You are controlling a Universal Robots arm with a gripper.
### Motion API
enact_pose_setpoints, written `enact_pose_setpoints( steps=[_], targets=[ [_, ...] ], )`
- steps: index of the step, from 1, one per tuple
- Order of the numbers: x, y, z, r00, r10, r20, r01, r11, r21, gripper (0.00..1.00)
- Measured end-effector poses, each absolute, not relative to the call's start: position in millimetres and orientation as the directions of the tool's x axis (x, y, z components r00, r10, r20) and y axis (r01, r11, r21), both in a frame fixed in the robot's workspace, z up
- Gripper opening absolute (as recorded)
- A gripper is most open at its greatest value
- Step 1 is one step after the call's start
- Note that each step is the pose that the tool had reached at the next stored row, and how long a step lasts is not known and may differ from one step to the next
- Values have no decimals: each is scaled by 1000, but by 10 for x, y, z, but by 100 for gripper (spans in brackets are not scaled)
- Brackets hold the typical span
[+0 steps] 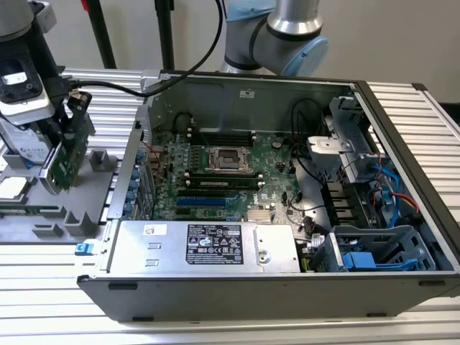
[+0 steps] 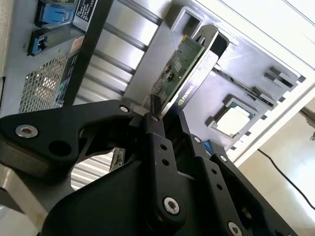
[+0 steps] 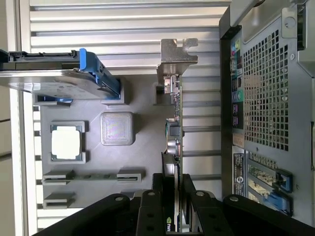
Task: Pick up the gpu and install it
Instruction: 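Pick up the gpu and move the gpu toward the slot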
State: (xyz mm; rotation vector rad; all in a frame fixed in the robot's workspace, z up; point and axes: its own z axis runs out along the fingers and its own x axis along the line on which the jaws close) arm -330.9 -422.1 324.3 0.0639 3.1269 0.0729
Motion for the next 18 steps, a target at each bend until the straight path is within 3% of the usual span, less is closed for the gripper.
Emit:
enact_pose_setpoints(
  steps=[18],
  targets=[
    [-3309,-4221,3363,-999,41,-12,41,998,47,0]
  ],
)
